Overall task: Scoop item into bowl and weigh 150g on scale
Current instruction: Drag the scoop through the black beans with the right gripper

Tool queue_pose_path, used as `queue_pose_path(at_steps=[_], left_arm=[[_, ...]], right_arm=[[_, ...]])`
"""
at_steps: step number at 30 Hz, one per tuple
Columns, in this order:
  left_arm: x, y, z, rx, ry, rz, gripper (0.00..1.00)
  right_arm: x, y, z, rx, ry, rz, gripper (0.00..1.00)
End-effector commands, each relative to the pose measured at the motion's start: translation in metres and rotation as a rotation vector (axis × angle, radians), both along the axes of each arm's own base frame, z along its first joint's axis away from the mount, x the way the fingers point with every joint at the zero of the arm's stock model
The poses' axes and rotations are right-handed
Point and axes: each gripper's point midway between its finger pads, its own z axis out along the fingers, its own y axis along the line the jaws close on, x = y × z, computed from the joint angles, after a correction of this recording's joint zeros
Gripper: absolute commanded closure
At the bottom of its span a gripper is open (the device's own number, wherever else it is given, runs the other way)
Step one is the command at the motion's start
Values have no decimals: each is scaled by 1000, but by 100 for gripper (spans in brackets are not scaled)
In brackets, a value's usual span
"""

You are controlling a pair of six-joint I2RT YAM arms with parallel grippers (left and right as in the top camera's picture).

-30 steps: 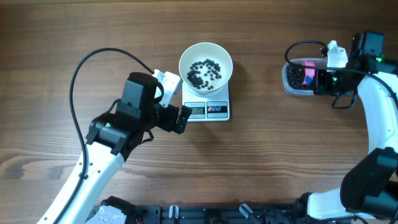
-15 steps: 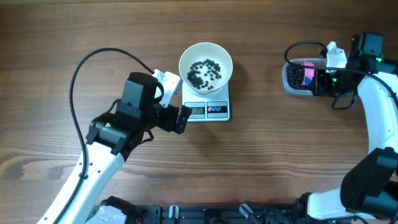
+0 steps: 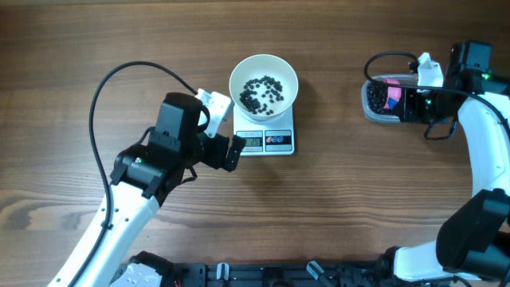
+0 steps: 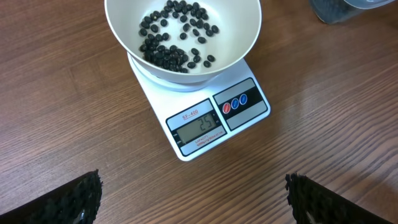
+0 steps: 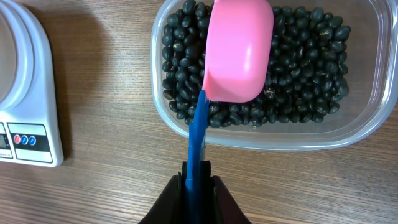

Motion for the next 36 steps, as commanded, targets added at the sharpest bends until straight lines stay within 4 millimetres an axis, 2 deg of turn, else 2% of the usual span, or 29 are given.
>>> queue_pose_path(at_steps=[1,8,11,20,36], left_arm=[[-2,-4,-3,-8,9,-16,0],[-2,-4,-3,-8,9,-16,0],[-2,-4,-3,-8,9,-17,0],[-2,-4,-3,-8,9,-16,0],[-2,-4,-3,-8,9,-17,0]], right_arm=[[1,15,-3,68,0,28,95],[4,4,-2,87,-9,-33,96],[5,7,3,148,-28,-32,96],[5,10,6,182,-41,-11,96],[2,9,4,173,-24,-17,96]])
